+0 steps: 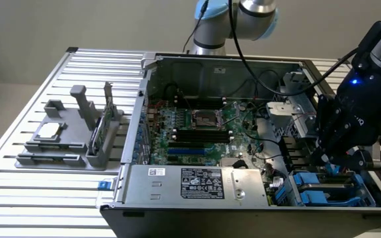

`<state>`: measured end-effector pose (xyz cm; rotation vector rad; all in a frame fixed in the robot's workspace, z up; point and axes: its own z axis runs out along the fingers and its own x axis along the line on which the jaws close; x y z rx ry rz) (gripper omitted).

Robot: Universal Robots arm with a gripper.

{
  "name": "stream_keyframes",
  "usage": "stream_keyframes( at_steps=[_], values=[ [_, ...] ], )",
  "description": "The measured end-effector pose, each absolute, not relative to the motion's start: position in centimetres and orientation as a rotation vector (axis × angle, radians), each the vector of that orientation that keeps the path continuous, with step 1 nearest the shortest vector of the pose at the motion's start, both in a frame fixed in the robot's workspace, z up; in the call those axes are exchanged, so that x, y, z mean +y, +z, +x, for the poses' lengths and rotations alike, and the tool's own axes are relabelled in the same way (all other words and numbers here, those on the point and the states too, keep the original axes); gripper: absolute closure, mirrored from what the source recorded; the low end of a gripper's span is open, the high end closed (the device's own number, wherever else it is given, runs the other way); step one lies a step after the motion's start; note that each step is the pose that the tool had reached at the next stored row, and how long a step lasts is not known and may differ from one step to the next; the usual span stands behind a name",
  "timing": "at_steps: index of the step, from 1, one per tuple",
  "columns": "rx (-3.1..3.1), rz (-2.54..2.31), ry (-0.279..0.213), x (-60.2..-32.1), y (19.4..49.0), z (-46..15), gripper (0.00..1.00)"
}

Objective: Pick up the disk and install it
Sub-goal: 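Insert the second disk wire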

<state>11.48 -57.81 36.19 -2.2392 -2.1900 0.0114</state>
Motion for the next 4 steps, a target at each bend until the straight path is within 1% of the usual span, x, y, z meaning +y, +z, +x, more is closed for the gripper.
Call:
stream_keyframes(
  at_steps=[4],
  values=[
    [-2.191, -2.238, 0.011, -57.80, 36.20, 11.48, 0.89]
  ],
)
